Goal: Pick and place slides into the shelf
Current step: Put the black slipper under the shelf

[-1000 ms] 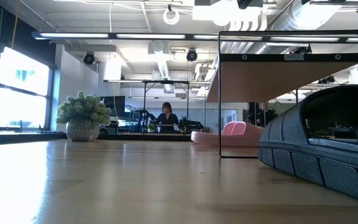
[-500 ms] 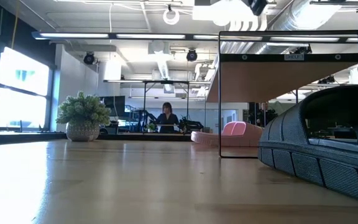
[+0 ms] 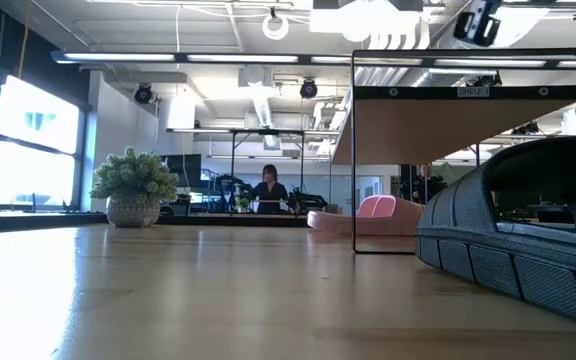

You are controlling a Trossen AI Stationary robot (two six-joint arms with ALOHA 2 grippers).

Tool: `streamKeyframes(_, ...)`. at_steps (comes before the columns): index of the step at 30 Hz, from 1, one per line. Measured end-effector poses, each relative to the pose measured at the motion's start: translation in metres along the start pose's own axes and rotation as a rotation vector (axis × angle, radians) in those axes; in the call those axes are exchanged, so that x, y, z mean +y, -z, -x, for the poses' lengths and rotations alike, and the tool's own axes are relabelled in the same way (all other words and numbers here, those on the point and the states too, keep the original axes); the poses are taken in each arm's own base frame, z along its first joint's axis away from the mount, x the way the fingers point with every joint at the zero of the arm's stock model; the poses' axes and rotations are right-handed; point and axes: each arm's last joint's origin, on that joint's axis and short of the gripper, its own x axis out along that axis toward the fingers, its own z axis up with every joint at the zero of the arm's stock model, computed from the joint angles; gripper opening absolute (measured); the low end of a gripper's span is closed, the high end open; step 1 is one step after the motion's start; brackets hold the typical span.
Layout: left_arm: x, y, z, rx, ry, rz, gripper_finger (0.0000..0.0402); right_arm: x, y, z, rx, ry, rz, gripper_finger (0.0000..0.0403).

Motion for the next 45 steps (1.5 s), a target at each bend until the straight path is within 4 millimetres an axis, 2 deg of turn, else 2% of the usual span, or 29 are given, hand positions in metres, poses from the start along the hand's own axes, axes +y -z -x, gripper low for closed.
streamKeyframes(6, -0.026, 0.010, -0.016, 0.270, -0.122, -0.457, 0.0135, -0.004, 0.009, -0.005, 0.229, -0.123, -0.318, 0.0014)
streamKeyframes(9, -0.037, 0.012, -0.028, 0.347, -0.116, -0.551, 0.0124, -0.006, 0.009, -0.008, 0.290, -0.141, -0.432, 0.0014)
streamKeyframes(16, -0.049, 0.013, -0.039, 0.309, 0.113, -0.554, 0.0076, -0.005, 0.012, -0.020, 0.450, -0.213, -0.556, 0.0014)
streamKeyframes(22, -0.040, 0.015, -0.040, 0.225, 0.307, -0.450, 0.0025, 0.001, 0.018, -0.027, 0.529, -0.230, -0.593, 0.0014)
streamKeyframes(25, -0.035, 0.016, -0.040, 0.210, 0.313, -0.429, 0.0005, 0.002, 0.019, -0.028, 0.531, -0.213, -0.609, 0.0014)
streamKeyframes(32, -0.032, 0.020, -0.040, 0.265, 0.271, -0.432, 0.0003, 0.003, 0.020, -0.029, 0.533, -0.190, -0.648, 0.0014)
streamKeyframes(35, -0.034, 0.022, -0.032, 0.281, 0.264, -0.399, 0.0003, 0.003, 0.020, -0.029, 0.527, -0.185, -0.647, 0.0014)
streamKeyframes(40, -0.038, 0.017, 0.005, 0.204, 0.176, -0.360, 0.0001, 0.003, 0.020, -0.029, 0.524, -0.189, -0.631, 0.0014)
streamKeyframes(45, -0.048, 0.014, 0.031, 0.156, 0.113, -0.220, 0.0001, 0.002, 0.020, -0.029, 0.513, -0.193, -0.590, 0.0014)
